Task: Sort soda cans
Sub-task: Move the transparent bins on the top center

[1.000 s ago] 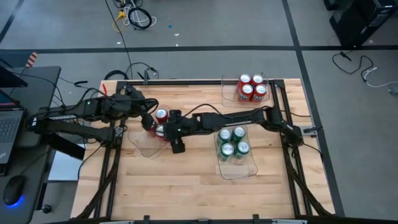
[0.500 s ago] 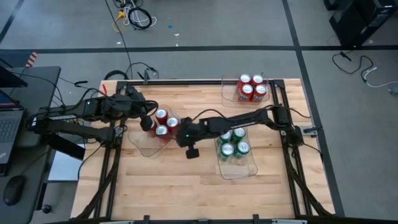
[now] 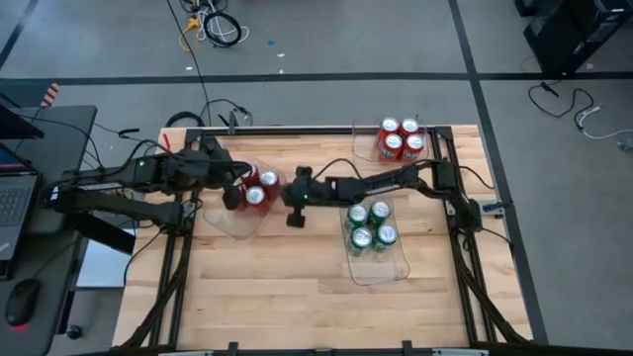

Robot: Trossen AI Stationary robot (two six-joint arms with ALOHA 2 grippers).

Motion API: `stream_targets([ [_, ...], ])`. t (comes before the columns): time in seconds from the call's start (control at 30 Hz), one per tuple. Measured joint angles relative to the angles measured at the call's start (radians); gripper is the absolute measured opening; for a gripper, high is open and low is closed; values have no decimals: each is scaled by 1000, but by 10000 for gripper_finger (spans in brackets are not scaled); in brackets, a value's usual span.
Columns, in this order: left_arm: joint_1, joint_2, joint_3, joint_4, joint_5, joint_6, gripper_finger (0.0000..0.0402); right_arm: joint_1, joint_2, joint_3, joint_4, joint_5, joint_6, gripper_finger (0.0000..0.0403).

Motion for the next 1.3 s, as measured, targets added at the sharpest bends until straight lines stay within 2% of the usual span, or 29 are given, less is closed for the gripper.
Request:
stream_targets([
  [0.1, -9, 19, 0, 0, 43, 42, 0, -26, 0, 1, 56, 35, 29, 0],
  [0.2, -49, 59, 0, 1, 84, 86, 0, -42, -2, 1, 64, 28, 26, 0],
  [0.37, -148, 172, 0, 0, 101, 82, 0, -25, -91, 1, -97, 47, -15, 0],
  [0.53, -208, 309, 0, 1, 120, 18, 0, 21, -276, -72, -313, 156, -42, 0],
  [0.73, -223, 463, 1, 37, 119, 16, 0, 35, -614, -327, -364, 181, 52, 0],
  [0.9, -178, 570, 1, 34, 47, 35, 0, 40, -869, -527, -369, 186, 143, 0],
  [1.0, -120, 614, 1, 29, 7, 44, 0, 49, -985, -607, -366, 227, 174, 0],
  [1.17, -4, 675, 1, 40, -46, 101, 0, 53, -1100, -686, -364, 237, 204, 0],
  [1.3, 87, 711, 4, 82, -45, 164, 0, 53, -1122, -720, -369, 237, 218, 0],
])
